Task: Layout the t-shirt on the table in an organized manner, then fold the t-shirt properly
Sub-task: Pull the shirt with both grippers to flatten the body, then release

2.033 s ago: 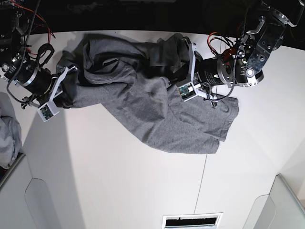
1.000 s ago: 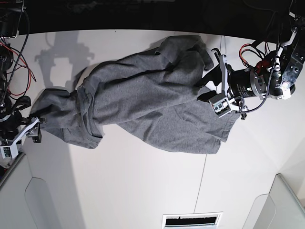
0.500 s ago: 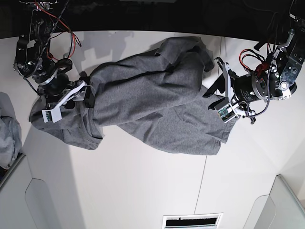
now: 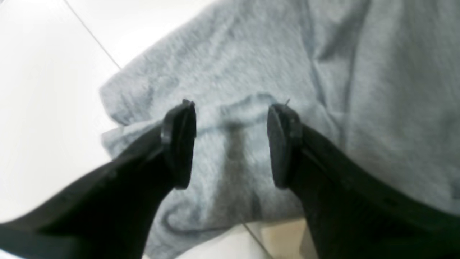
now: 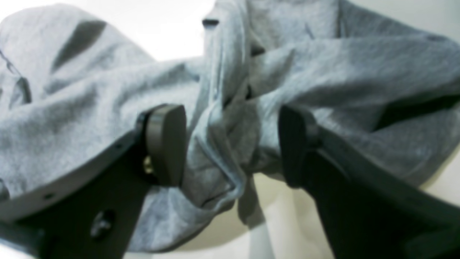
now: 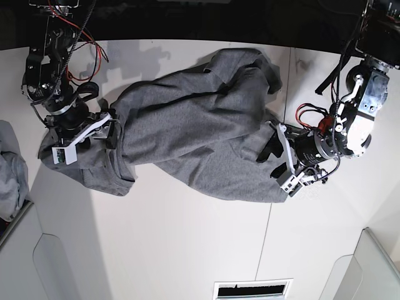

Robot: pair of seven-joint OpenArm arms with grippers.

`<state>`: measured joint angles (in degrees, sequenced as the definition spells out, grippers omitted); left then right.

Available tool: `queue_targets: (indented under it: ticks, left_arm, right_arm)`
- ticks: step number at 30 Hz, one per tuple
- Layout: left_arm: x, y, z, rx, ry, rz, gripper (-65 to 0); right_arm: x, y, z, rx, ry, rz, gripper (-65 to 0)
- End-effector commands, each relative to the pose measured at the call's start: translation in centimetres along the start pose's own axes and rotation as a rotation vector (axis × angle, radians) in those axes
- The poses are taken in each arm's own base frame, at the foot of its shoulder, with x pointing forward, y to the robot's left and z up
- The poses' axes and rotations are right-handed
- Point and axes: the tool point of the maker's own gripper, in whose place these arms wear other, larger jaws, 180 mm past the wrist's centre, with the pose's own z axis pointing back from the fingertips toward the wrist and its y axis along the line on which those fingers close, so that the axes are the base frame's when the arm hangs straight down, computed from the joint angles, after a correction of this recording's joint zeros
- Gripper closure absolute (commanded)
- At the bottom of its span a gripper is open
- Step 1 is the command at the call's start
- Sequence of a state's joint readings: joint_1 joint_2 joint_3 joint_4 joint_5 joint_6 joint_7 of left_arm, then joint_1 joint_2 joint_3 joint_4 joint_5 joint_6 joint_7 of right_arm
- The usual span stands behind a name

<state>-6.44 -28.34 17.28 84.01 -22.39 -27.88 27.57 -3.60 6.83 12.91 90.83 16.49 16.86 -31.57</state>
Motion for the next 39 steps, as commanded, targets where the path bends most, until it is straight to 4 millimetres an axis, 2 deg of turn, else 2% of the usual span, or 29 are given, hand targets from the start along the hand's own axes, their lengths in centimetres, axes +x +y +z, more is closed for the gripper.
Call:
queue_targets:
  ticks: [1, 3, 8, 12, 16, 20, 24, 28, 33, 38, 39]
  left_arm:
    - [1.8, 1.3, -0.1, 0.021, -0.051, 0.010, -34.4]
    - [1.5, 1.8, -1.1, 0.026, -0.047, 0.047, -34.4]
    - [0.0, 2.3, -2.6, 0.030, -0.013, 0.112, -34.4]
    - [-1.3, 2.7, -3.0, 0.039, -0.016, 0.148, -34.4]
    - [-3.0, 3.3, -3.3, 0.058, -0.003, 0.161, -34.4]
    - [-4.6, 4.1, -3.5, 0.081, 0.043, 0.153, -34.4]
    - [-5.1, 5.5, -3.6, 0.109, 0.069, 0.160, -34.4]
    - [-4.9, 6.9, -3.6, 0.144, 0.073, 0.168, -34.4]
    - [-4.6, 6.9, -3.6, 0.143, 0.068, 0.169, -34.4]
    - [-4.6, 6.7, -3.7, 0.132, 0.068, 0.167, -34.4]
    - [-4.5, 6.4, -3.7, 0.113, 0.068, 0.163, -34.4]
  right_arm:
    - [1.5, 0.0, -0.1, 0.004, -0.046, 0.004, -39.8]
    - [0.8, 0.1, -0.7, 0.008, -0.026, -0.017, -37.1]
    - [-1.5, 0.7, -2.1, 0.049, 0.042, -0.028, -19.2]
    - [-0.6, 0.8, -2.0, 0.053, 0.001, -0.015, -6.7]
    - [0.9, 0.0, -1.2, 0.030, -0.029, 0.007, 0.0]
    - [2.4, -1.8, 0.4, -0.024, -0.033, 0.005, 0.0]
    - [2.9, -4.7, 2.9, -0.090, -0.054, -0.031, 0.0]
    - [1.3, -6.7, 5.9, -0.099, -0.055, -0.076, 0.0]
    - [-1.6, -8.7, 9.7, -0.116, -0.050, -0.157, 0.0]
    - [-4.5, -10.0, 11.9, -0.144, -0.003, -0.225, 0.0]
    - [-4.8, -10.0, 12.1, -0.142, 0.003, -0.235, -3.6]
